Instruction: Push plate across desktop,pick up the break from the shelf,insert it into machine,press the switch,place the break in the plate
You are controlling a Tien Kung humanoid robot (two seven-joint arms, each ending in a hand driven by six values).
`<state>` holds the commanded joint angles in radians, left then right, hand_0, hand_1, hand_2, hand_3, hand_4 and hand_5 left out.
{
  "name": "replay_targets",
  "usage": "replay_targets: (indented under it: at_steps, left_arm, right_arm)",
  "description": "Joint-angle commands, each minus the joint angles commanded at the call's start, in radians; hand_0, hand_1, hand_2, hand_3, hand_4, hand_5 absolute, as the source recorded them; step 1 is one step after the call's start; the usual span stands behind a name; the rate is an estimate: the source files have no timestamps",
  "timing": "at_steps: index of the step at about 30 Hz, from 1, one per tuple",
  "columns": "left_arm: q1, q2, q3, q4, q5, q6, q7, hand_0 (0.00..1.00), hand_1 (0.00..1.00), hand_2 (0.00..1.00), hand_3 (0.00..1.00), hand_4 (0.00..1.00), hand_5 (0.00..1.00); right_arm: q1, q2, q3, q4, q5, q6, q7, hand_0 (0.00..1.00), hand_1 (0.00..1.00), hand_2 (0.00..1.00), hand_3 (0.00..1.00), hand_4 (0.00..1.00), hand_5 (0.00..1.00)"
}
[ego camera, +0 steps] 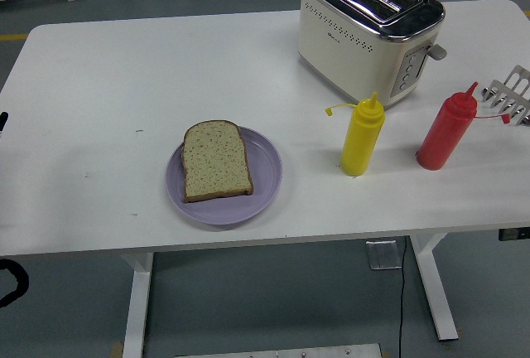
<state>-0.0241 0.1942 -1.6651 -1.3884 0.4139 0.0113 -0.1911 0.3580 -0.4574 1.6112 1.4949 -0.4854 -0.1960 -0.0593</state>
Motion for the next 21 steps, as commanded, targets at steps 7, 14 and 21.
replay_targets:
  at_steps: [7,14,21]
  left_arm:
    - [-0.001,0.000,0.002,0.000,0.001,0.000,0.001,0.815,0.861,0.922,0.849,0.647,0.998]
    - [0.000,-0.001,0.006,0.000,0.001,0.000,0.001,0.815,0.861,0.922,0.849,0.647,0.998]
    - [0.002,-0.001,0.011,0.000,0.001,0.000,0.001,0.815,0.861,0.922,0.848,0.647,0.998]
  right_arm:
    - [-0.136,0.043,0.062,0.025,0.055,0.020,-0.002,0.824,0.791,0.795,0.781,0.439,0.547]
    - [-0.210,0.093,0.101,0.034,0.069,0.033,-0.007,0.824,0.791,0.795,0.779,0.444,0.543]
    - [-0.257,0.131,0.135,0.033,0.065,0.041,-0.005,0.824,0.790,0.795,0.778,0.447,0.544]
